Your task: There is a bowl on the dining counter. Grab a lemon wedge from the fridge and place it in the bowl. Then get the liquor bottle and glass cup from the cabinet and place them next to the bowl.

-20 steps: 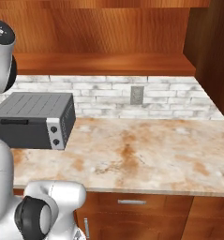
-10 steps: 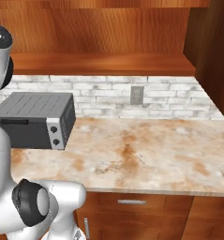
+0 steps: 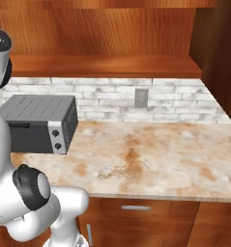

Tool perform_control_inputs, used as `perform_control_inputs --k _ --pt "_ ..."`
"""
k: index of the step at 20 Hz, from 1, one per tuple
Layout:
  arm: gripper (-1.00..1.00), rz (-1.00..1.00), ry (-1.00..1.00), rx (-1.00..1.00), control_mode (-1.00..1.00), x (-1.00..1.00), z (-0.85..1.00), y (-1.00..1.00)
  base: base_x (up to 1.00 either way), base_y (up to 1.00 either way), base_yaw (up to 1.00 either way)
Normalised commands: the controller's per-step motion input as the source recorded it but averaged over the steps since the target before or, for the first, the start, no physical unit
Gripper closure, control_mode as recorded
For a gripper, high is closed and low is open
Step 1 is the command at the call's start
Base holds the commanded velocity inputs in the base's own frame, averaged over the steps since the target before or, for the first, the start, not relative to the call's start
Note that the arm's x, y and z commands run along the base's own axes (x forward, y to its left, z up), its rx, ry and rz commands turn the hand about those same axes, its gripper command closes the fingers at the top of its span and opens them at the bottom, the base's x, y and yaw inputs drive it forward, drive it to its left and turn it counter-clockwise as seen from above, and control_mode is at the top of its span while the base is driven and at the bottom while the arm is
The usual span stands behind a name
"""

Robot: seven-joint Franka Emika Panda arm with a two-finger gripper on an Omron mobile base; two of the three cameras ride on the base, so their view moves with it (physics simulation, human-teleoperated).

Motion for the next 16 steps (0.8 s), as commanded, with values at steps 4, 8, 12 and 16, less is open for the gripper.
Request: perform_control_inputs --k 4,8,12,16 --pt "-1.00 -0.01 0.01 0.00 -1.00 0.53 0.00 0.02 0.00 0.00 0.00" --pt "-1.00 -0.04 0.00 0.00 -1.00 0.44 0.00 0.10 0.00 0.00 0.00" --pt "-1.00 -0.10 -0.05 0.00 -1.00 0.25 0.00 0.34 0.00 0.00 0.00" --pt "-1.00 -0.12 -0.08 0.00 -1.00 0.18 0.00 0.40 0.00 0.00 0.00"
